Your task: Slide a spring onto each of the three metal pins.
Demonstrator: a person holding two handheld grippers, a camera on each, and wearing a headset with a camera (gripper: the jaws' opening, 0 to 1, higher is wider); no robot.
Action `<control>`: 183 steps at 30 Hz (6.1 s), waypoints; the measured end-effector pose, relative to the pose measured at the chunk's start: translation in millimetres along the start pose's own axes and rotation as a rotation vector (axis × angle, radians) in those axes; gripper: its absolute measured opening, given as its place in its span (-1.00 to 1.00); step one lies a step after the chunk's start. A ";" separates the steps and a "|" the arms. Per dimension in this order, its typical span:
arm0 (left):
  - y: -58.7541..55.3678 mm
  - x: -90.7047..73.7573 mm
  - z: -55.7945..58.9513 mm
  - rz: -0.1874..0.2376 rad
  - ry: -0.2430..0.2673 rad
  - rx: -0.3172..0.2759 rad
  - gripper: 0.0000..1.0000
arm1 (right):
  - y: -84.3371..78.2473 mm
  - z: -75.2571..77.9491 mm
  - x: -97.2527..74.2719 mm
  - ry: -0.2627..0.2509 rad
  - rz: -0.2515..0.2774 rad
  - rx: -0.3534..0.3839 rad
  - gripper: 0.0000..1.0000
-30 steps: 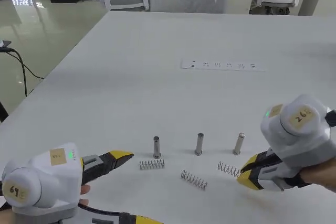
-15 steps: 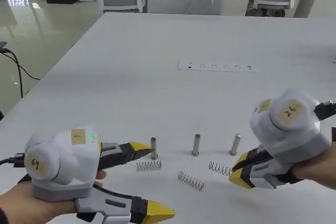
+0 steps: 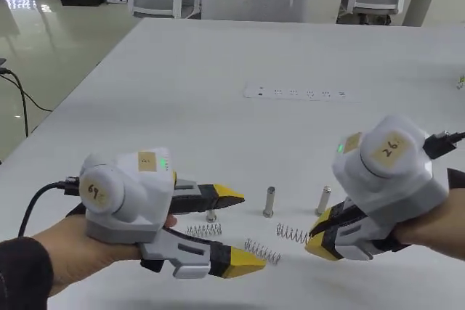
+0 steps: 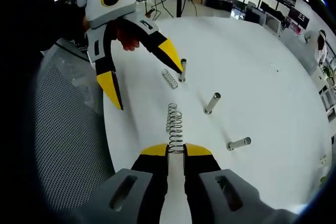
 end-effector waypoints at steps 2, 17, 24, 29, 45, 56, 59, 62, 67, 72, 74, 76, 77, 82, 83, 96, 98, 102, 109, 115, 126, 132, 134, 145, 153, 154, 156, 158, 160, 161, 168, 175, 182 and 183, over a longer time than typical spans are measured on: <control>-0.2 5.1 0.1 -0.002 -0.009 0.003 -0.06 | 0.7 -1.4 -1.0 0.005 -0.001 -0.005 -0.84; -1.7 22.4 1.2 -0.018 -0.063 0.057 -0.47 | 6.5 -9.5 -1.2 0.052 -0.016 -0.059 -0.84; -2.8 29.3 7.1 -0.047 -0.088 0.118 -0.60 | 10.3 -13.0 -0.4 0.068 -0.023 -0.079 -0.84; -3.8 31.5 9.5 -0.062 -0.099 0.154 -0.74 | 9.6 -15.2 0.8 0.075 -0.032 -0.085 -0.84; -11.0 35.2 11.8 -0.152 -0.095 0.260 -0.95 | 14.9 -17.2 -4.0 0.097 -0.014 -0.034 -0.85; -10.7 34.4 9.0 -0.138 -0.079 0.232 -0.96 | 25.4 -15.4 -9.7 0.075 0.062 -0.016 -0.85; -9.9 34.5 8.7 -0.128 -0.078 0.220 -0.96 | 29.8 -15.6 -12.5 0.074 0.091 -0.010 -0.85; -8.2 34.2 8.3 -0.119 -0.073 0.214 -0.96 | 33.0 -15.7 -13.3 0.069 0.106 -0.008 -0.85; -8.0 33.1 7.3 -0.113 -0.066 0.213 -0.96 | 35.2 -16.5 -13.1 0.066 0.113 -0.021 -0.85; -9.5 33.9 8.6 -0.127 -0.071 0.217 -0.97 | 33.2 -18.0 -10.2 0.076 0.090 -0.050 -0.84; -10.1 34.2 8.7 -0.131 -0.073 0.218 -0.97 | 32.9 -19.0 -9.5 0.081 0.088 -0.055 -0.84; -9.5 34.3 9.3 -0.126 -0.076 0.214 -0.97 | 32.3 -19.8 -8.0 0.086 0.086 -0.063 -0.84; -8.5 34.5 9.6 -0.121 -0.076 0.214 -0.97 | 32.2 -19.6 -7.2 0.084 0.086 -0.066 -0.83; -3.8 35.4 11.6 -0.108 -0.080 0.216 -0.97 | 31.1 -21.6 -2.9 0.089 0.064 -0.079 -0.83; -3.2 35.5 11.9 -0.107 -0.080 0.219 -0.97 | 31.0 -21.6 -2.6 0.091 0.062 -0.079 -0.83; -1.2 35.2 10.9 -0.075 -0.071 0.186 -0.96 | 32.1 -18.3 -0.9 0.091 0.048 -0.067 -0.83; -2.3 34.1 9.2 -0.069 -0.067 0.165 -0.96 | 33.1 -17.7 0.1 0.092 0.047 -0.063 -0.83; -4.2 31.9 7.9 -0.071 -0.062 0.133 -0.94 | 34.9 -17.7 -0.3 0.091 0.049 -0.064 -0.83; -10.1 31.3 9.1 -0.080 -0.071 0.082 -0.72 | 33.4 -13.2 -3.4 0.075 0.045 -0.060 -0.83; -11.4 31.0 9.1 -0.075 -0.075 0.054 -0.58 | 30.5 -11.3 -4.3 0.069 0.040 -0.053 -0.83; -16.7 28.2 8.0 -0.095 -0.072 -0.014 -0.12 | 28.6 -10.3 -4.2 0.065 0.035 -0.054 -0.83; -16.8 20.3 9.3 -0.102 -0.076 -0.019 -0.08 | 28.3 -10.0 -4.6 0.063 0.034 -0.057 -0.83; -18.7 16.2 10.4 -0.108 -0.078 -0.024 -0.07 | 28.4 -9.1 -4.2 0.062 0.033 -0.057 -0.83; -29.4 -6.8 12.2 -0.118 -0.033 -0.048 -0.04 | 32.6 -7.9 -2.9 0.066 0.034 -0.070 -0.83; -35.5 -23.5 14.9 -0.098 0.020 -0.067 0.06 | 38.4 -5.0 -3.8 0.067 0.025 -0.091 -0.83; -36.7 -26.3 14.7 -0.094 0.031 -0.072 0.07 | 39.9 -4.5 -3.7 0.067 0.024 -0.095 -0.83; -37.8 -29.8 14.6 -0.089 0.048 -0.076 0.09 | 42.9 -3.9 -3.9 0.069 0.023 -0.104 -0.83; -38.8 -33.6 14.7 -0.078 0.066 -0.083 0.11 | 46.3 -2.8 -3.8 0.070 0.021 -0.114 -0.83; -39.7 -36.6 14.8 -0.065 0.086 -0.089 0.14 | 49.5 -1.1 -4.2 0.068 0.017 -0.126 -0.83; -40.2 -37.7 14.7 -0.061 0.094 -0.092 0.15 | 50.9 -0.5 -4.5 0.068 0.017 -0.129 -0.83; -47.7 -45.6 15.2 -0.039 0.153 -0.121 0.28 | 62.8 2.9 -4.6 0.066 0.020 -0.161 -0.83; -52.3 -50.5 17.6 -0.013 0.204 -0.147 0.45 | 74.1 2.0 -1.7 0.071 0.022 -0.198 -0.83; -54.6 -48.5 20.4 0.000 0.228 -0.144 0.62 | 85.4 2.6 1.7 0.071 0.008 -0.250 -0.83; -54.8 -48.5 20.4 0.002 0.232 -0.145 0.65 | 86.7 2.9 1.9 0.071 0.006 -0.254 -0.83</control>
Point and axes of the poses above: the centre of the closed fingertips' face, and the gripper's own axes: x roughly forward along the fingers, z roughly to its right, y roughly out of its top, the point moved 10 cm from there along -x, roughly backward along the fingers, and after that the axes turned 9 degrees about -y, right-handed, at the moved point
